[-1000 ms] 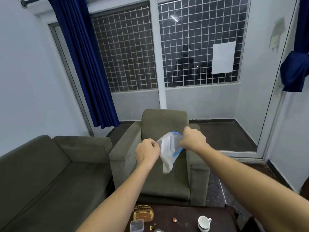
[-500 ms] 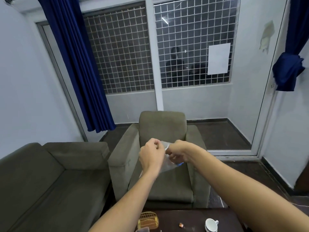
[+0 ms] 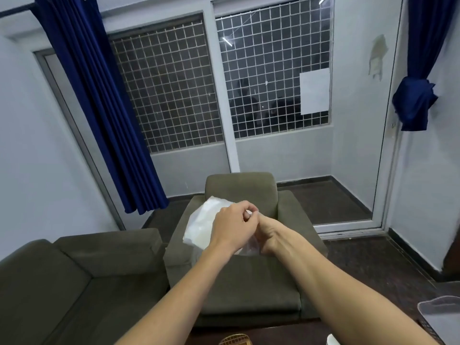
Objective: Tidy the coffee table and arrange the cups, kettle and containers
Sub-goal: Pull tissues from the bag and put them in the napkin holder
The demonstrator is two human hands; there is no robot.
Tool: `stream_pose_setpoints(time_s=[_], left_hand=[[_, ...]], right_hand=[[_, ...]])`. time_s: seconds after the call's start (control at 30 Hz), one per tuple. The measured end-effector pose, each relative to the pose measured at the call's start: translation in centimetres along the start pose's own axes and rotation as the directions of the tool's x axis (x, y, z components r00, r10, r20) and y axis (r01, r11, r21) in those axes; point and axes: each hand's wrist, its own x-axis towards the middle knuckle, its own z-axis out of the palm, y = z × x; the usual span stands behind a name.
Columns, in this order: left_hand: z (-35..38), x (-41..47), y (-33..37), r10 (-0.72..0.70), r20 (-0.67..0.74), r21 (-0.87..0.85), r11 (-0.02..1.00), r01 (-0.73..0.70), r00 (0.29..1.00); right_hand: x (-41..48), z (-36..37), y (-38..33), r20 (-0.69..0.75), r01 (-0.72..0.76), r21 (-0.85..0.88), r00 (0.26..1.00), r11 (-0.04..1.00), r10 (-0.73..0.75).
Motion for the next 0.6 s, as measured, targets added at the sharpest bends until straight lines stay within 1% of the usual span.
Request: stream_pose_setpoints(time_s=[0.03, 0.07, 0.17, 0.23, 0.27, 0.3, 0.33, 0.37, 0.4, 0.43, 0.47, 0.5, 0.53, 0.57, 0.6], left_hand=[[-0.5, 0.0, -0.2, 0.005, 0.044, -0.014, 1.000, -0.005, 0.999], [-0.9, 0.0, -0.4, 0.016, 0.078, -0.017, 1.000, -0.015, 0.997], [-2.2, -0.4, -1.2, 0.033, 0.137, -0.024, 0.999, -0.030, 0.990], [-3.1, -0.9, -2.4, 0.022, 0.124, -0.056, 0.998, -0.015, 0.992], [-3.7, -1.1, -3.3, 0.016, 0.054, -0.071, 0.997, -0.012, 0.998], [-4.3, -1.2, -4.4, -0.001, -0.072, -0.090, 0.996, -0.006, 0.997], [-5.0, -1.2, -5.6, -0.046, -0.233, -0.108, 0.994, 0.021, 0.971], [-5.6, -1.0, -7.1, -0.132, -0.380, -0.140, 0.987, 0.084, 0.916], [-6.1, -0.8, -8.6, -0.259, -0.457, -0.194, 0.963, 0.189, 0.851], [-6.6, -0.4, -10.1, -0.404, -0.433, -0.255, 0.912, 0.321, 0.806], [-6.7, -0.1, -11.6, -0.532, -0.318, -0.302, 0.842, 0.448, 0.785], [-6.4, 0.0, -12.7, -0.609, -0.148, -0.339, 0.771, 0.539, 0.779], [-6.0, -0.1, -13.6, -0.628, 0.028, -0.395, 0.708, 0.585, 0.778], [-5.4, -0.5, -14.3, -0.606, 0.168, -0.472, 0.643, 0.603, 0.777], [-4.7, -0.8, -14.8, -0.572, 0.245, -0.539, 0.591, 0.600, 0.783]], right_hand=[[0.2, 0.7, 0.4, 0.007, 0.052, 0.074, 0.999, 0.996, -0.053], [0.7, 1.2, 0.7, -0.005, 0.089, 0.114, 0.996, 0.990, -0.089], [1.9, 1.8, 1.2, -0.152, 0.141, 0.060, 0.980, 0.988, -0.131], [2.5, 2.3, 1.2, -0.181, 0.168, 0.015, 0.970, 0.986, -0.163], [2.6, 3.0, 1.2, -0.185, 0.161, -0.039, 0.969, 0.986, -0.165], [2.7, 3.5, 1.0, -0.183, 0.147, -0.121, 0.969, 0.982, -0.167], [2.8, 3.8, 0.9, -0.200, 0.153, -0.197, 0.961, 0.968, -0.193], [2.9, 3.9, 0.8, -0.224, 0.170, -0.251, 0.948, 0.953, -0.228], [3.0, 3.9, 0.6, -0.240, 0.176, -0.278, 0.939, 0.944, -0.246], [3.0, 3.9, 0.5, -0.247, 0.174, -0.291, 0.936, 0.941, -0.250], [3.1, 3.8, 0.5, -0.250, 0.162, -0.306, 0.937, 0.938, -0.243], [3.2, 3.7, 0.5, -0.257, 0.147, -0.315, 0.938, 0.938, -0.234], [3.4, 3.6, 0.7, -0.261, 0.136, -0.328, 0.938, 0.935, -0.228], [3.5, 3.4, 0.9, -0.264, 0.121, -0.340, 0.939, 0.932, -0.219], [3.7, 3.2, 1.1, -0.269, 0.102, -0.354, 0.941, 0.930, -0.206]])
